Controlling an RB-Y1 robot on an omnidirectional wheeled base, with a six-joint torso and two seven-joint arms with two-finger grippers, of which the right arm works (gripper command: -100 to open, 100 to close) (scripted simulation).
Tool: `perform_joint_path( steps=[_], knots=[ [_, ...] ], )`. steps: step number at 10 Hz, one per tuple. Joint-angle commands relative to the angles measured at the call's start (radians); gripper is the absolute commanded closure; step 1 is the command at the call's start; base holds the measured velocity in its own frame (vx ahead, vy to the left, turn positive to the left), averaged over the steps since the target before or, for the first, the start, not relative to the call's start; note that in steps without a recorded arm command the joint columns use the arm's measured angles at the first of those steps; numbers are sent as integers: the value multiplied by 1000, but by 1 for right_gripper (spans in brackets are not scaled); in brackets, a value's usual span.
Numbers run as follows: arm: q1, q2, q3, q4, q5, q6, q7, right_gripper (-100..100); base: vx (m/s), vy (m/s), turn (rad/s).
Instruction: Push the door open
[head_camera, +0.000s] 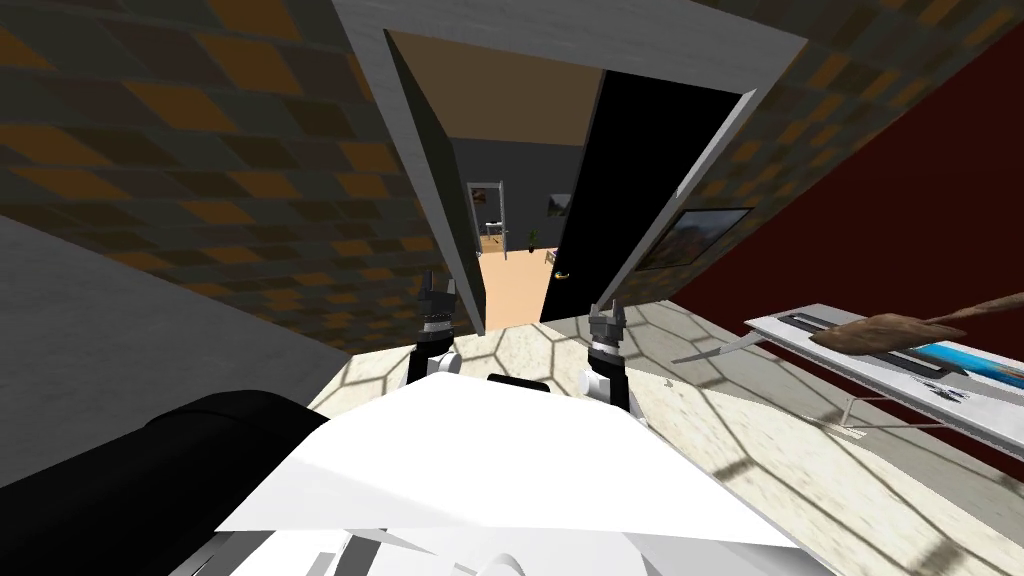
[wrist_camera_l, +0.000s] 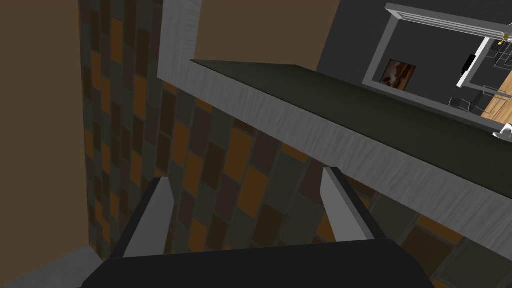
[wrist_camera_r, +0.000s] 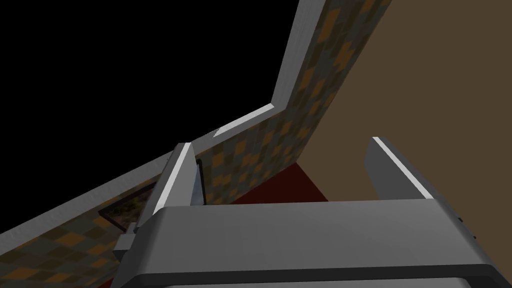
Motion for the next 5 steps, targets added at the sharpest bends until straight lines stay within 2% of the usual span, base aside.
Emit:
perform_joint_path(
  steps=[1,4,5],
  knots=[
    [-16,-11,0,42,-15,-6,8,-100,83,-78,109],
    [-54,-23,5,127,-40,-20,26,-100,82,-108,140],
    [-54,-23,5,130,-40,-20,26,-100,57,-76,44]
  ],
)
